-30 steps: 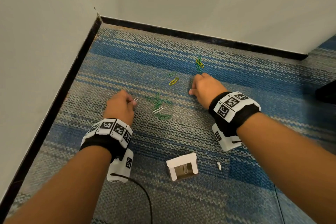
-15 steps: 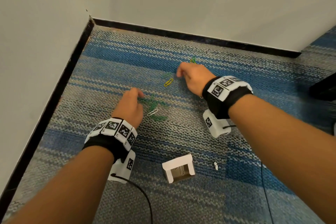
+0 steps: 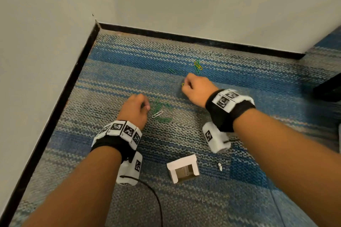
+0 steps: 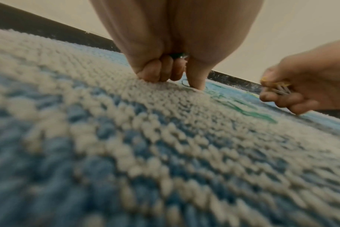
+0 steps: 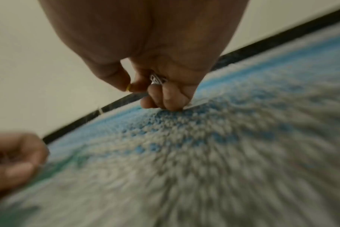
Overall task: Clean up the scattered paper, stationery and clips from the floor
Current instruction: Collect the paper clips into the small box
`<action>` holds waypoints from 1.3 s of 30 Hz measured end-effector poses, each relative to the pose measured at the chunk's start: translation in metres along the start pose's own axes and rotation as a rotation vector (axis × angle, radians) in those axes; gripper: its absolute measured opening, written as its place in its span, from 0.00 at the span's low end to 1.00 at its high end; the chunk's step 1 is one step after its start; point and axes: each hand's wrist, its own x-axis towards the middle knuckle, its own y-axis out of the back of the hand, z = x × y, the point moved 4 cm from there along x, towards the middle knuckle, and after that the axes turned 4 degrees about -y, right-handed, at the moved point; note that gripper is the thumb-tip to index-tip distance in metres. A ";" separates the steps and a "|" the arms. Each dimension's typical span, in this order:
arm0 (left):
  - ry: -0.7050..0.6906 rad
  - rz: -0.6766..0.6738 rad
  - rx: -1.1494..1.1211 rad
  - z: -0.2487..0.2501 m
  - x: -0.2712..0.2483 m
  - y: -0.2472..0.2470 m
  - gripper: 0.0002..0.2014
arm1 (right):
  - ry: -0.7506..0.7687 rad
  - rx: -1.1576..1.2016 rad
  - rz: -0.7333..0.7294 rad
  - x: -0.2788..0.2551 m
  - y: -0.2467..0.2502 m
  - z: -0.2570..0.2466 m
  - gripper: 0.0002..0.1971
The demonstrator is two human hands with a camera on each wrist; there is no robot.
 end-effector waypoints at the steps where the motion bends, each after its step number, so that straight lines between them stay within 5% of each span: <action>1: 0.006 0.002 0.000 0.002 -0.002 0.002 0.06 | -0.057 0.112 0.023 -0.012 0.002 0.009 0.08; 4: -0.060 -0.018 0.010 0.005 -0.019 0.002 0.06 | -0.145 0.262 0.017 -0.050 0.003 0.028 0.16; 7: -0.136 -0.105 0.022 0.002 -0.050 -0.003 0.09 | -0.166 0.244 -0.121 -0.081 -0.008 0.035 0.12; 12: 0.061 -0.344 -0.022 0.014 -0.107 -0.004 0.13 | -0.269 0.284 -0.296 -0.126 -0.027 0.034 0.11; 17: 0.039 -0.566 0.076 0.053 -0.148 -0.010 0.12 | -0.335 0.325 -0.447 -0.157 -0.045 0.014 0.16; 23: 0.220 -0.352 -0.476 0.097 -0.165 -0.029 0.12 | -0.432 0.540 -0.421 -0.164 -0.058 -0.002 0.15; 26: 0.386 -0.223 -0.593 0.088 -0.166 -0.045 0.10 | -0.412 0.400 -0.385 -0.163 -0.062 -0.003 0.06; 33: 0.571 -0.051 -0.656 0.073 -0.159 -0.078 0.11 | -0.395 0.200 -0.279 -0.161 -0.064 -0.005 0.13; 39: 0.633 -0.059 -0.715 0.087 -0.158 -0.063 0.26 | -0.386 0.188 -0.307 -0.161 -0.062 -0.006 0.12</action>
